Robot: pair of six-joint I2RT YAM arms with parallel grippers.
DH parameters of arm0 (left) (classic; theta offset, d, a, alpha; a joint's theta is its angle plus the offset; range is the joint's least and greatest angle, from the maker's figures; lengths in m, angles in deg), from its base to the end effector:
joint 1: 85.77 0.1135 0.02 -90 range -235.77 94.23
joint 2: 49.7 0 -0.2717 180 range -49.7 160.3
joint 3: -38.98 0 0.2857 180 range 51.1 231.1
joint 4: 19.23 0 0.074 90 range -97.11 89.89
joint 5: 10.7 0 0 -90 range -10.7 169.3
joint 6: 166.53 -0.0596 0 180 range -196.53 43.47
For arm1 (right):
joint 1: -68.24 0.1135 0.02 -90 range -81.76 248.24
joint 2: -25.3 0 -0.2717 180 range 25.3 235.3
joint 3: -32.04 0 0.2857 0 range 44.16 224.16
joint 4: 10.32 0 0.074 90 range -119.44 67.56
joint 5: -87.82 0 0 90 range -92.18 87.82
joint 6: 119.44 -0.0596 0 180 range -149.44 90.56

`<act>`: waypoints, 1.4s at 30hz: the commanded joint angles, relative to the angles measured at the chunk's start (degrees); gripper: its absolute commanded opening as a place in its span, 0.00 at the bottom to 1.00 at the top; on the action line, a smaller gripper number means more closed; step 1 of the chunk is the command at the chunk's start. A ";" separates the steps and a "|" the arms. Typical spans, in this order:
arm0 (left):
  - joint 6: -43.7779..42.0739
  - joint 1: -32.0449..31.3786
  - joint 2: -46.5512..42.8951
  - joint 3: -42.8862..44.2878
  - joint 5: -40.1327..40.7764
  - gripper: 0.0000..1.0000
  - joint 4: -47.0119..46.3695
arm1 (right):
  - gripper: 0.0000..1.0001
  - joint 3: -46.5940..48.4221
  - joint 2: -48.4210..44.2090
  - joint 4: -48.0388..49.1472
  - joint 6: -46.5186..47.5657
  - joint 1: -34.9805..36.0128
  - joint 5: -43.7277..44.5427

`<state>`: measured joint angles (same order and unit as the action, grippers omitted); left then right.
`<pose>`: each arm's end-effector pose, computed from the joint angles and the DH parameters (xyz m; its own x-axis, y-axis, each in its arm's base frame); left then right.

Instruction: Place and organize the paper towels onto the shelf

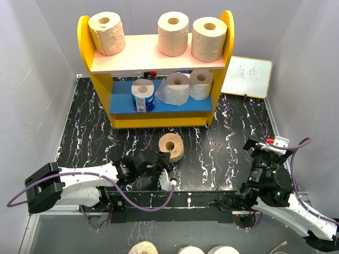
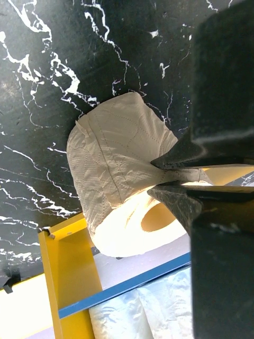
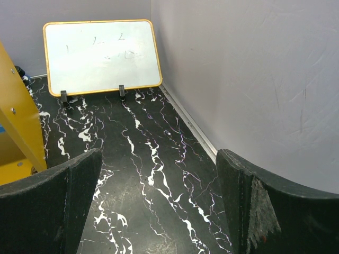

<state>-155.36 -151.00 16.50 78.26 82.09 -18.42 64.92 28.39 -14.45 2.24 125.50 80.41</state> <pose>0.1213 -0.2560 0.1706 0.8343 0.5308 -0.1493 0.3635 -0.3258 0.8728 0.0877 0.0271 0.3055 0.0024 -0.1215 -0.9926 0.4421 0.8905 -0.1080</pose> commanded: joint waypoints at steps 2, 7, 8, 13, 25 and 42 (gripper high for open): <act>2.65 -0.17 0.48 6.71 0.62 0.00 12.33 | 0.87 -0.27 -1.28 1.94 0.92 -0.06 -0.14; 4.55 -0.18 0.59 19.24 -0.67 0.00 29.11 | 0.87 -0.28 -1.51 1.94 1.01 -0.04 -0.23; 4.15 -0.16 1.05 21.70 -0.29 0.00 32.58 | 0.87 -0.27 -1.51 1.94 0.94 -0.04 -0.30; 5.29 -0.16 3.21 35.93 0.81 0.00 44.99 | 0.87 -0.28 -1.51 1.94 1.01 -0.02 -0.47; 0.69 0.02 8.12 65.48 5.30 0.00 64.86 | 0.88 -0.28 -2.02 1.90 1.01 0.00 -0.55; -1.62 0.63 22.02 102.93 13.93 0.00 76.99 | 0.88 -0.22 -1.12 1.60 0.23 0.05 -0.85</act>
<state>-153.85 -150.72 38.09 176.79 91.77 57.51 64.90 27.12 -14.45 2.39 125.50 80.36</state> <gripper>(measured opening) 0.077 0.874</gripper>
